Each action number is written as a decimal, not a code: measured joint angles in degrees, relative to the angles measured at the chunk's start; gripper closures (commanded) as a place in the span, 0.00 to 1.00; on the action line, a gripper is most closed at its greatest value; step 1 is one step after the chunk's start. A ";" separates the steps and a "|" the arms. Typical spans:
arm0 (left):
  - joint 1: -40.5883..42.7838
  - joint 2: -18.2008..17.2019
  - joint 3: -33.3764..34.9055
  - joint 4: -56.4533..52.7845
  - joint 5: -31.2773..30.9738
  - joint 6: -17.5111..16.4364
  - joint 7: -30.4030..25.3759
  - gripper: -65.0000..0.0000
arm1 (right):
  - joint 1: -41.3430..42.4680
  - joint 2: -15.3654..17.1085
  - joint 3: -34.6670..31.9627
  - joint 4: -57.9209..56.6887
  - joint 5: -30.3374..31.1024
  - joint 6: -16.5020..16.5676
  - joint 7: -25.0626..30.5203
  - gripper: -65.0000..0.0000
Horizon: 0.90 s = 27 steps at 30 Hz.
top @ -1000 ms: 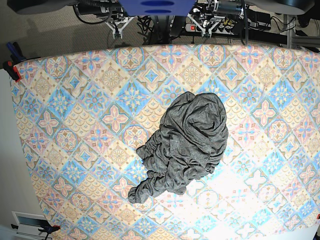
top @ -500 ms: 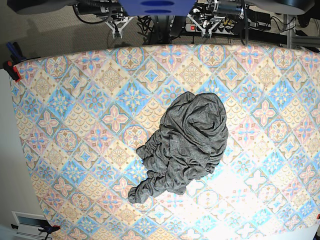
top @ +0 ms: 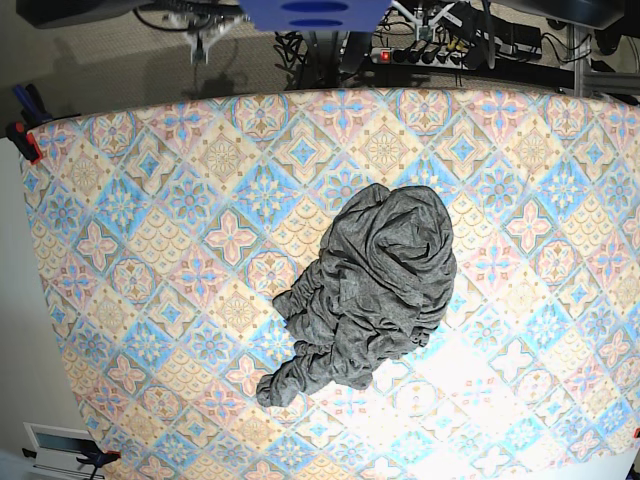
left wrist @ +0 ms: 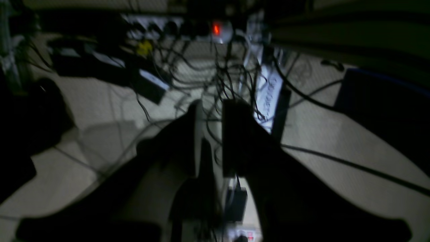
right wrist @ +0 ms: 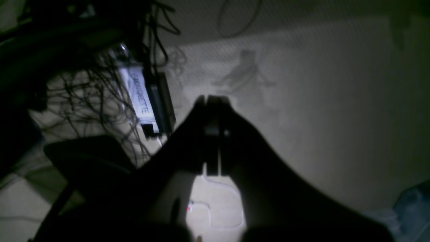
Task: Layout the t-shirt on the table in an organized manner, then fold the t-shirt properly
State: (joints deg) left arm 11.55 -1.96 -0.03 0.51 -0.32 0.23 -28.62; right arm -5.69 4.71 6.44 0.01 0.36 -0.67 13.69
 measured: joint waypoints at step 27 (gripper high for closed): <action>10.03 -1.53 0.04 0.55 0.07 -0.20 -49.79 0.87 | -17.25 -0.31 0.76 1.73 -0.13 -0.02 61.70 1.00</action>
State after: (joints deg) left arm 21.58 -3.49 0.01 1.06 -0.25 0.03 -78.41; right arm -22.94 4.40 7.20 1.74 0.23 -0.69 75.40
